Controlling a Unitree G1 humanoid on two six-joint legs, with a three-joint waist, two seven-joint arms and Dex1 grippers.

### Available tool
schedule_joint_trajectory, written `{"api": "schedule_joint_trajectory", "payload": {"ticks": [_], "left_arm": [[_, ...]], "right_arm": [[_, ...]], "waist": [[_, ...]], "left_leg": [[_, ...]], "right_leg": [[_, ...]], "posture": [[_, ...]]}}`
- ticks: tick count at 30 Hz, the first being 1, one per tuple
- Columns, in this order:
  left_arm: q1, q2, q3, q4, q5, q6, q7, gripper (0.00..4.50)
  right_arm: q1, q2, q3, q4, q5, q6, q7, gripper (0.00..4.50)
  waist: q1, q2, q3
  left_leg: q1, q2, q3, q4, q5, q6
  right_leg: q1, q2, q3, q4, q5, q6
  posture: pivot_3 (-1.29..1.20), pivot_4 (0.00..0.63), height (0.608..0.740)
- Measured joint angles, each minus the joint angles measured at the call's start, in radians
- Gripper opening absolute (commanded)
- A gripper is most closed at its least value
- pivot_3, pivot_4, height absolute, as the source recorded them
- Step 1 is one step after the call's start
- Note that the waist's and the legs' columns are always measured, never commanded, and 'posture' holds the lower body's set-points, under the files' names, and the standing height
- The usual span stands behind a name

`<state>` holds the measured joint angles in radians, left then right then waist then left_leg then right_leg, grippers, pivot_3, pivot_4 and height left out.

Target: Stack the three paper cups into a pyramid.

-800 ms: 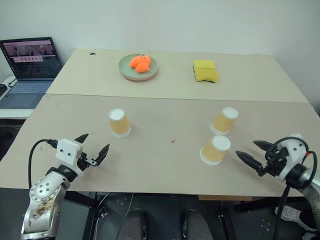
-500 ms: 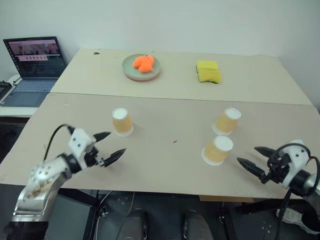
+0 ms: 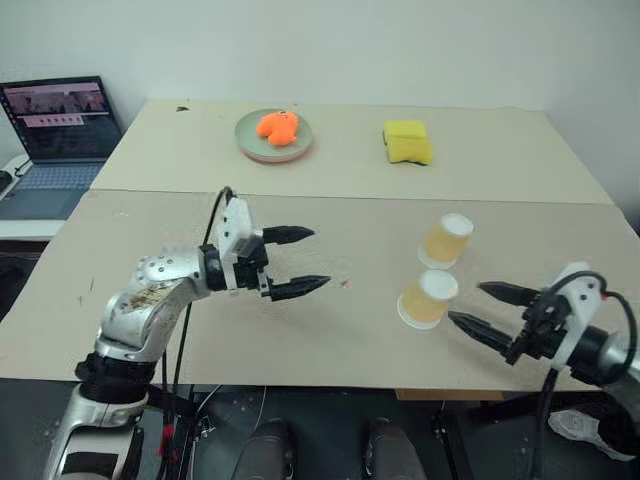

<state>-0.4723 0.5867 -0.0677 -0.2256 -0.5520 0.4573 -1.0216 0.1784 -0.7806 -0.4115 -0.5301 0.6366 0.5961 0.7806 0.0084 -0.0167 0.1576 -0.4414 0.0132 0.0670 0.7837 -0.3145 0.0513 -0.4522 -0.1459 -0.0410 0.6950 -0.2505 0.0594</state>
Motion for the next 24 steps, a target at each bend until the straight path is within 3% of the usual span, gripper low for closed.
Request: {"api": "schedule_joint_trajectory", "payload": {"ticks": [7,21,24], "left_arm": [[0.01,0.005,0.0,-0.001,0.001,0.005,-0.001,4.5],[0.097,0.026,0.076,-0.079,-0.014,0.074,0.078,4.5],[0.136,0.027,0.105,-0.086,-0.028,0.093,0.11,4.5]], "right_arm": [[-0.025,0.038,0.059,0.044,-0.036,-0.035,0.003,4.47],[-0.223,0.077,0.199,0.223,-0.106,-0.11,0.026,4.47],[-0.243,0.084,0.21,0.24,-0.109,-0.126,0.044,3.75]], "waist": [[0.002,-0.001,0.0],[0.001,-0.001,0.0],[0.002,-0.001,0.0]], "left_leg": [[0.0,0.0,0.0,0.0,0.0,0.0],[0.0,0.0,0.0,0.0,0.0,0.0],[0.0,0.0,0.0,0.0,0.0,0.0]], "right_leg": [[0.001,0.0,0.0,0.0,0.0,0.0],[0.0,0.0,0.0,0.0,0.0,0.0],[0.0,0.0,0.0,0.0,0.0,0.0]], "posture": [[0.0,0.15,0.673],[0.0,0.15,0.673],[0.0,0.15,0.673]]}}
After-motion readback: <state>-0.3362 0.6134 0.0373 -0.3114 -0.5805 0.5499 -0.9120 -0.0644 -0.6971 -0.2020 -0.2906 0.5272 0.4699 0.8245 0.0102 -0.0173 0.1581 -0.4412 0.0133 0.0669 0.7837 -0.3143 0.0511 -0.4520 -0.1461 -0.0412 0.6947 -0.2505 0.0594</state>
